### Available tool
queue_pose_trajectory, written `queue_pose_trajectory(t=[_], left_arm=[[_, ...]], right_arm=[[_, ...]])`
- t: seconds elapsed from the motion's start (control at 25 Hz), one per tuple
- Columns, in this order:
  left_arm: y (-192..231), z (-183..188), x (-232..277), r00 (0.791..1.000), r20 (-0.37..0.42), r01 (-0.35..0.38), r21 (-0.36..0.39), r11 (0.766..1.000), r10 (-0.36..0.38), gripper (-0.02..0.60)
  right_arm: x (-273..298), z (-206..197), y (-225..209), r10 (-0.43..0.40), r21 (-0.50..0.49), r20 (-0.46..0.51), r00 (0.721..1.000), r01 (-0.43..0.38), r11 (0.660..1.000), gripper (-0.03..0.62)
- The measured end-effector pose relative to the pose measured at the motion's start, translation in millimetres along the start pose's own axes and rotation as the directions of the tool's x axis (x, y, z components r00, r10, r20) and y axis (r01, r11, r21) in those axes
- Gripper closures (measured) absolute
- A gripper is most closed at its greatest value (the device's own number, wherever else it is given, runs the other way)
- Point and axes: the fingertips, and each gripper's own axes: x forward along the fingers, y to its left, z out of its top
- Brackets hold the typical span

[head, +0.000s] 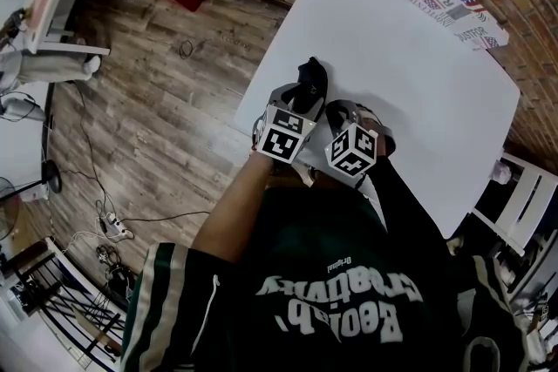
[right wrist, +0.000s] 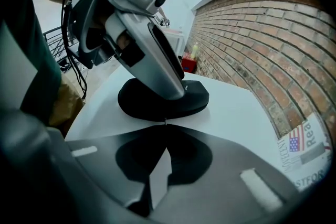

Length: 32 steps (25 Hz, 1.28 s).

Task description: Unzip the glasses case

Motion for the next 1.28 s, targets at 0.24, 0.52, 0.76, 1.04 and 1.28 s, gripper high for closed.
queue_pose_trajectory(t=[0.24,0.52,0.76,1.04,1.28], left_arm=[[1,0,-3,1.000,0.008,0.011,0.009,1.000,-0.011,0.373],[-2,3,0,1.000,-0.007,0.021,0.012,1.000,-0.021,0.371],[-8,4,4,0.997,-0.058,0.045,0.059,0.997,-0.042,0.370],[-13,4,2,0.984,-0.133,0.130,0.117,0.985,-0.114,0.419],[-5,11,-2,0.995,-0.071,0.074,0.122,0.990,-0.065,0.352]], right_arm=[[0,5,-5,-0.010,-0.039,-0.010,1.000,0.009,0.999,0.579],[1,0,-17,-0.055,-0.093,-0.037,0.998,0.051,0.994,0.579],[5,-4,-27,-0.099,-0.089,-0.075,0.992,0.093,0.992,0.574],[6,-3,-40,-0.119,-0.057,-0.063,0.991,0.115,0.992,0.579],[-2,-2,-41,-0.095,-0.105,-0.036,0.995,0.091,0.990,0.582]])
